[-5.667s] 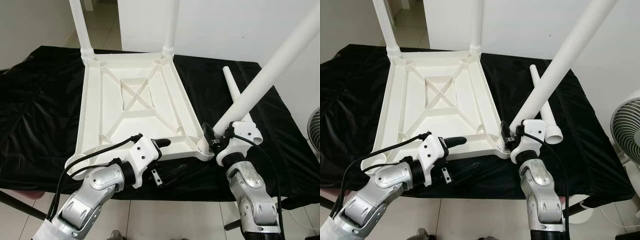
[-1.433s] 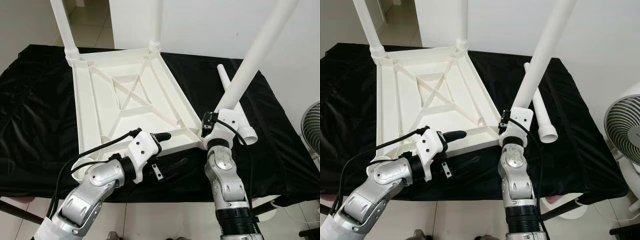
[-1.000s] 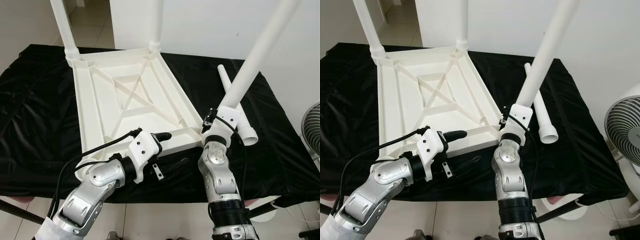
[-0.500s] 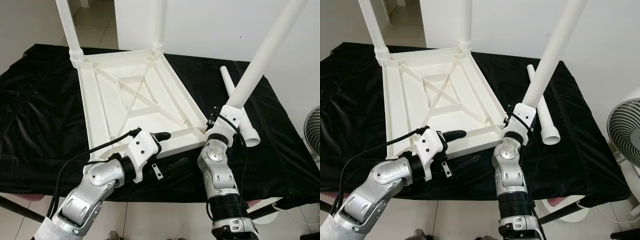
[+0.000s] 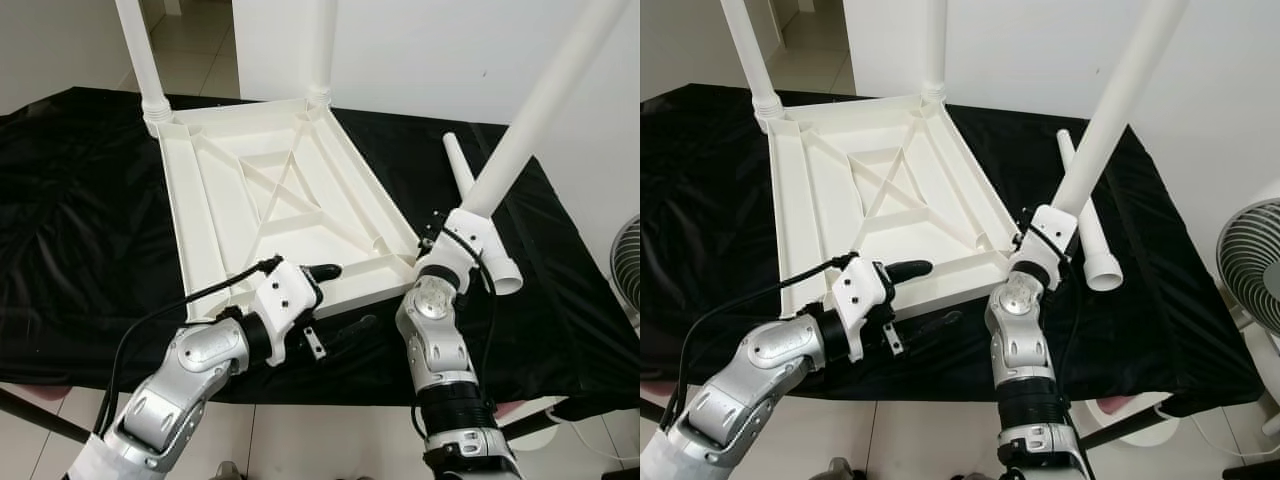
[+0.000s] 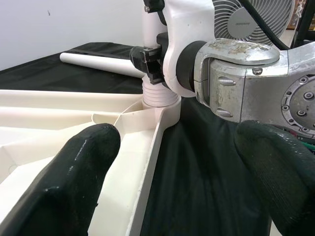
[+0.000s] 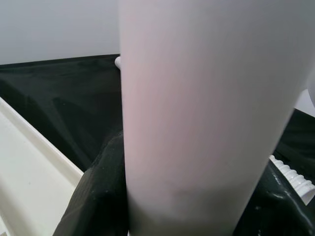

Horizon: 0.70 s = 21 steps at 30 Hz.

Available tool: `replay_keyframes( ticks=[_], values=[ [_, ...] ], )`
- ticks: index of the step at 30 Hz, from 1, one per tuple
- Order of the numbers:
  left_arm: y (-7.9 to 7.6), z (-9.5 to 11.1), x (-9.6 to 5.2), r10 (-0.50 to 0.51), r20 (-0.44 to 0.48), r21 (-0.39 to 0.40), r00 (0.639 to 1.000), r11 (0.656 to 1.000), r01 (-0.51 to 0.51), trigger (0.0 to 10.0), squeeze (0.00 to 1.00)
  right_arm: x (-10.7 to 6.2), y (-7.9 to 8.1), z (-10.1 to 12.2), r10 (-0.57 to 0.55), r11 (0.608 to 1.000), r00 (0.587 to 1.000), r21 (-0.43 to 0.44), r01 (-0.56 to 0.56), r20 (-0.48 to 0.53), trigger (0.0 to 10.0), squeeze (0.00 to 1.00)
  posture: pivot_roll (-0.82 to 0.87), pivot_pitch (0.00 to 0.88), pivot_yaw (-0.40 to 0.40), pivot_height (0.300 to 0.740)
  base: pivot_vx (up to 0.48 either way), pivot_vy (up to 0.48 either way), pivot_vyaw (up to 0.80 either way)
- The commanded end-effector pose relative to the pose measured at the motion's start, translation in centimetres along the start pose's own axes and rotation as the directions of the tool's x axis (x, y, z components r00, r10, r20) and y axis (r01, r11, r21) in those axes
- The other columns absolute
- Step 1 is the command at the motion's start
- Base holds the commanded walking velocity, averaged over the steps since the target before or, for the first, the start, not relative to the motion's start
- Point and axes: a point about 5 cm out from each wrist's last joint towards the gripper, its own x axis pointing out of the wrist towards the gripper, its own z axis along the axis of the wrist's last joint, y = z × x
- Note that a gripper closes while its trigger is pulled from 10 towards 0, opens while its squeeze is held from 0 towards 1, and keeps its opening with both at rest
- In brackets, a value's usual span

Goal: Building children table

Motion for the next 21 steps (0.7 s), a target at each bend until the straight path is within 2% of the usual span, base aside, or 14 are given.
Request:
replay_keyframes(
  ticks=[1, 15, 16, 21],
  values=[
    [-0.09, -0.13, -0.05, -0.010, -0.010, 0.005, 1.000, 1.000, 0.010, 10.0, 0.00, -0.13, -0.96, -2.36, -0.052, 0.998, 0.992, -0.033, 0.048, -0.112, 10.0, 0.00, 0.13, 0.093, -0.042, 0.740, 0.000, 0.000, 0.00],
    [-0.16, -0.15, -0.03, -0.010, -0.009, 0.002, 1.000, 1.000, 0.010, 10.0, 0.00, -0.10, -0.75, -2.14, -0.040, 0.999, 0.995, -0.033, 0.037, -0.095, 10.0, 0.00, 0.12, 0.092, -0.042, 0.740, 0.000, 0.000, 0.00],
    [-0.16, -0.16, -0.02, -0.011, -0.009, 0.002, 1.000, 1.000, 0.011, 10.0, 0.00, -0.09, -0.63, -2.10, -0.025, 1.000, 0.995, -0.018, 0.024, -0.097, 10.0, 1.00, 0.12, 0.091, -0.042, 0.740, 0.000, 0.000, 0.00],
    [-0.20, -0.20, 0.01, -0.013, -0.009, -0.001, 1.000, 1.000, 0.013, 10.0, 0.00, -0.13, -0.56, -1.95, -0.022, 1.000, 0.996, -0.003, 0.022, -0.086, 10.0, 1.00, 0.12, 0.091, -0.042, 0.740, 0.000, 0.000, 0.00]
  ],
)
